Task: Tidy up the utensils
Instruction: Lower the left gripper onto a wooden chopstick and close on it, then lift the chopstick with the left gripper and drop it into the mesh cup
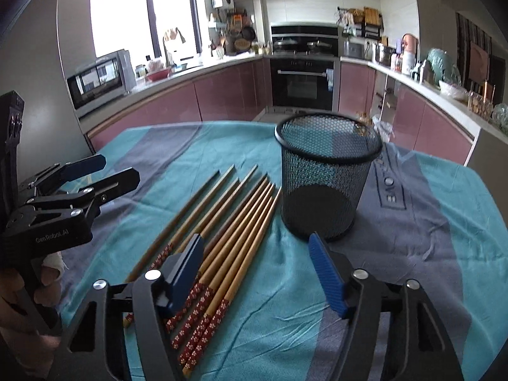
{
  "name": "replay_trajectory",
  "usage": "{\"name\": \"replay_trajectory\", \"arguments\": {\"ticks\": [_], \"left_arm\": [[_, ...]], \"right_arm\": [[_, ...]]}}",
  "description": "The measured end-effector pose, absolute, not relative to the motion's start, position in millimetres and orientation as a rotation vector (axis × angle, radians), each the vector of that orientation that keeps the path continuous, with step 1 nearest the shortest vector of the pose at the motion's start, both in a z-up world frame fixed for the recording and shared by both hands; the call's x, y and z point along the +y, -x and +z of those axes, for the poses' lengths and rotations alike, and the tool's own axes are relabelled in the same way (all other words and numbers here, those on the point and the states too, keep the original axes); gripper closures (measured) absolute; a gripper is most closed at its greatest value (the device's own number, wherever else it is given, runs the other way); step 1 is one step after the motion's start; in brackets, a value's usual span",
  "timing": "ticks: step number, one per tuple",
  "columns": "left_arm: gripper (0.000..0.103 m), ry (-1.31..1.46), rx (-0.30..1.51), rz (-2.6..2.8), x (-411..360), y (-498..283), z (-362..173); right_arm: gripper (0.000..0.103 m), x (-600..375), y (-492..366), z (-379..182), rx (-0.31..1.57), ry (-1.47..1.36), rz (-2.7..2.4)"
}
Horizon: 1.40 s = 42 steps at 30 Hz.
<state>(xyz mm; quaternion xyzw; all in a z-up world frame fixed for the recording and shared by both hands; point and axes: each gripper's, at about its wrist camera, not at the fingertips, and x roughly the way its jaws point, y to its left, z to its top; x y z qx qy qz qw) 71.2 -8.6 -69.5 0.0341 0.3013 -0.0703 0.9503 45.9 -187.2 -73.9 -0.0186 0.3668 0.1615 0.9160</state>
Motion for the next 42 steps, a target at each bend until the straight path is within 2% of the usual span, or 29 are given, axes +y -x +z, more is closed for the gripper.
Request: {"name": "replay_trajectory", "arguments": {"ticks": [4,6,9,15,19,20,22,27,29,36,42], "left_arm": [[0.037,-0.084,0.71,-0.168,-13.1,-90.8,-97.0],[0.04,-0.096,0.746,-0.176,-15.1,-98.4,-108.1],[0.046,-0.105,0.781,-0.191,-17.2,-106.8,-120.3],[0.049,-0.122,0.825,-0.24,-27.8,-120.5,-129.5],[0.057,-0.139,0.869,-0.25,-38.7,-134.2,-141.0],[0.061,-0.136,0.883,-0.254,-42.2,-138.0,-143.7],[0.062,-0.136,0.887,-0.255,-44.7,-142.4,-146.8],[0.081,-0.104,0.907,-0.279,-51.9,-153.3,-145.9],[0.092,-0.077,0.917,-0.286,-54.3,-157.9,-146.2],[0.095,0.002,0.913,-0.296,-43.5,-149.7,-139.1],[0.095,0.049,0.854,-0.356,-30.5,-127.6,-108.6]], "right_arm": [[0.057,-181.2,-55.6,-95.0,0.826,0.039,0.34],[0.065,-181.6,-59.9,-100.3,0.847,0.024,0.338],[0.071,-181.4,-64.7,-107.2,0.88,0.012,0.331],[0.074,-183.7,-72.4,-107.6,0.916,0.015,0.333],[0.075,-177.8,-78.7,-107.3,0.925,0.048,0.329],[0.078,-175.9,-80.4,-107.4,0.926,0.054,0.328],[0.082,-174.2,-85.6,-107.7,0.93,0.056,0.331],[0.092,-175.5,-93.4,-108.9,0.935,0.018,0.348],[0.094,-177.5,-94.5,-109.0,0.936,0.0,0.352],[0.097,-186.1,-90.9,-103.4,0.923,-0.071,0.391],[0.097,-195.4,-74.6,-79.3,0.844,-0.102,0.458]]}}
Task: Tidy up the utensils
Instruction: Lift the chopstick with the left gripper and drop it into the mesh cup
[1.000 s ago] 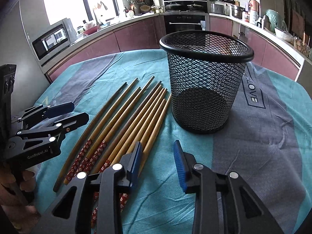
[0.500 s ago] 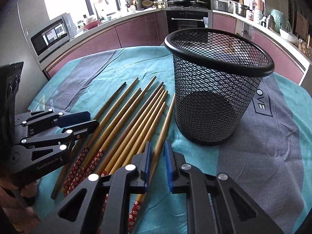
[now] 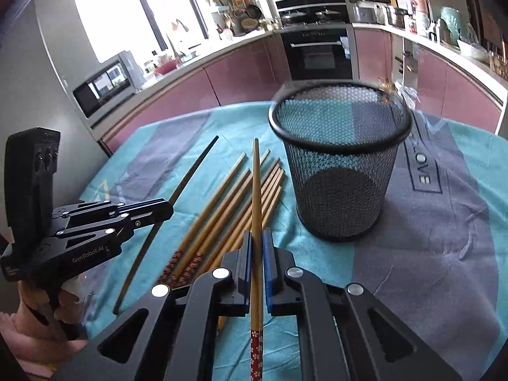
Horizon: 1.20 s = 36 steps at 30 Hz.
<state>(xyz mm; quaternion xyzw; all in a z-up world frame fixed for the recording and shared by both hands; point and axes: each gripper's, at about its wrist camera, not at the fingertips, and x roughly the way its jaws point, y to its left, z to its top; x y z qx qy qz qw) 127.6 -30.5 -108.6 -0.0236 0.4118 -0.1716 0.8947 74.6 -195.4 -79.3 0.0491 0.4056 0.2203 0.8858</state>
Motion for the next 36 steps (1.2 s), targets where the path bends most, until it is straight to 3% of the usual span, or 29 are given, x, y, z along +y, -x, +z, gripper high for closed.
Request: {"name": "replay_trajectory", "arguments": {"ticks": [13,25,31,36], "left_arm": [[0.095,0.141,0.635,-0.604,-29.9,-88.3,1.9],[0.095,0.178,0.436,-0.653,-62.8,-101.6,87.3],[0.095,0.146,0.421,-0.631,-89.9,-120.2,101.3],[0.095,0.076,0.504,-0.607,-116.0,-139.0,75.1]], "right_arm": [[0.097,-230.8,-49.2,-6.9,0.611,-0.188,0.546],[0.097,-254.5,-64.3,59.2,0.44,-0.158,0.495],[0.097,-262.5,-75.5,71.3,0.386,-0.105,0.417],[0.097,-262.1,-103.3,46.3,0.483,-0.093,0.391]]}}
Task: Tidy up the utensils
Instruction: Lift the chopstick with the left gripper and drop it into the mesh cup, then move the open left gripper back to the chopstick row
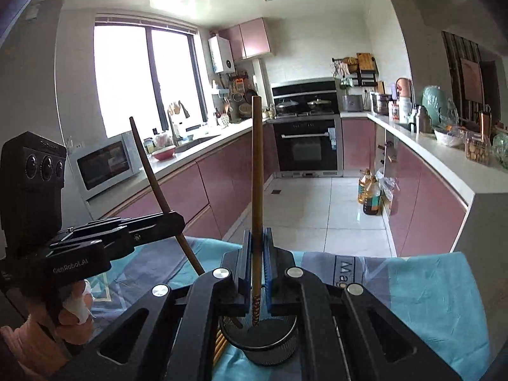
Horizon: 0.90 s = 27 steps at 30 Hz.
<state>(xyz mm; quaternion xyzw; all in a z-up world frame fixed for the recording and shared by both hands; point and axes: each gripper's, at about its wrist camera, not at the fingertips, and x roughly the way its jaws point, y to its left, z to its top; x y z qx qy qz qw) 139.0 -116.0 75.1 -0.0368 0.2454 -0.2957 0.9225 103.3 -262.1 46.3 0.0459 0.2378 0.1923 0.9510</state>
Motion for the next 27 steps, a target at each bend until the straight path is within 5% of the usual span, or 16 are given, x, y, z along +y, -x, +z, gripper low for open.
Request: {"name": "replay_trajectory", "arguments": {"ticks": [9,14,27], "left_arm": [[0.095,-0.035,0.665,-0.602,-143.5,-175.8,2.3],[0.066,-0.029,0.669,-0.577,-139.5,-181.8,-8.8],[0.056,0.021,0.568,-0.472,-68.0,-128.9,-16.9]], "right_arm": [[0.097,-243.4,-128.4,-0.5,0.685,-0.08,0.392],[0.091,-245.7,-131.7,-7.9,0.692,-0.116,0.36],[0.071,-247.7,-86.1,-0.1,0.606,-0.127,0.413]]}}
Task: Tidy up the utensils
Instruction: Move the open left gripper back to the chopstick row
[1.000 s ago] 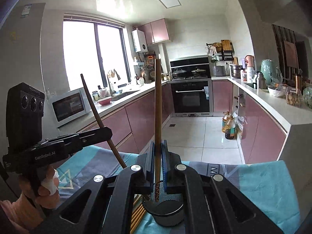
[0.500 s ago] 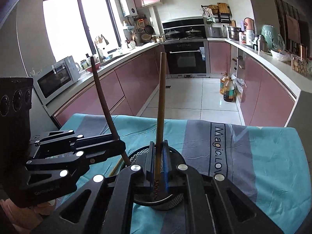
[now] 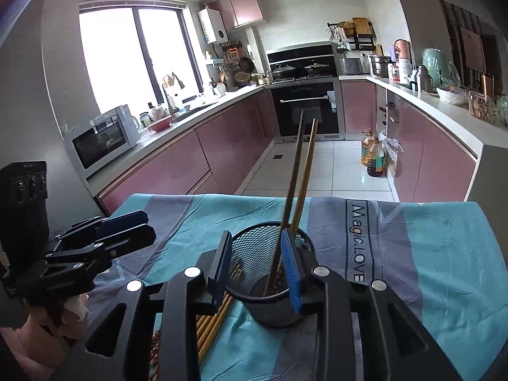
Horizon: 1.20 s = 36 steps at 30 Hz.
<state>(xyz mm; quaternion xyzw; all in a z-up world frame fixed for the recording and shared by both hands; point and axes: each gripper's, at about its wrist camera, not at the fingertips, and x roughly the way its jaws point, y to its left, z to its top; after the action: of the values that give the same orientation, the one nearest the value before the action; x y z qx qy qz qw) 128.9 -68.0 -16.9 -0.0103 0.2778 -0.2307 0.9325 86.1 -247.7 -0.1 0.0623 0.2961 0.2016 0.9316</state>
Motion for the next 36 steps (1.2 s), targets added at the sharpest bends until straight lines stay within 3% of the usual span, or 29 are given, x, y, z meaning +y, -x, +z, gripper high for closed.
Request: {"name": "replay_trajectory", "arguments": {"ticks": [4,17,27,36], "left_arm": [[0.053,0.003,0.601,-0.436,-48.4,-114.1,-34.3],[0.054,0.002,0.796,-0.427,-25.8,-99.9,-107.1],[0.063,0.028,0.871,-0.45,-35.8,-96.5,-126.4],[0.075,0.044,0.897,-0.461,-35.7,-99.0,-134.6]], "right_arm": [[0.065,-235.3,-60.8,-5.9,0.608,-0.112,0.488],[0.065,-192.9,-49.5,-85.3,0.858,-0.107,0.54],[0.079,-181.3,-54.6,-106.0,0.919,-0.101,0.518],[0.084,-172.3,-59.2,-110.7,0.927,-0.091,0.497]]}}
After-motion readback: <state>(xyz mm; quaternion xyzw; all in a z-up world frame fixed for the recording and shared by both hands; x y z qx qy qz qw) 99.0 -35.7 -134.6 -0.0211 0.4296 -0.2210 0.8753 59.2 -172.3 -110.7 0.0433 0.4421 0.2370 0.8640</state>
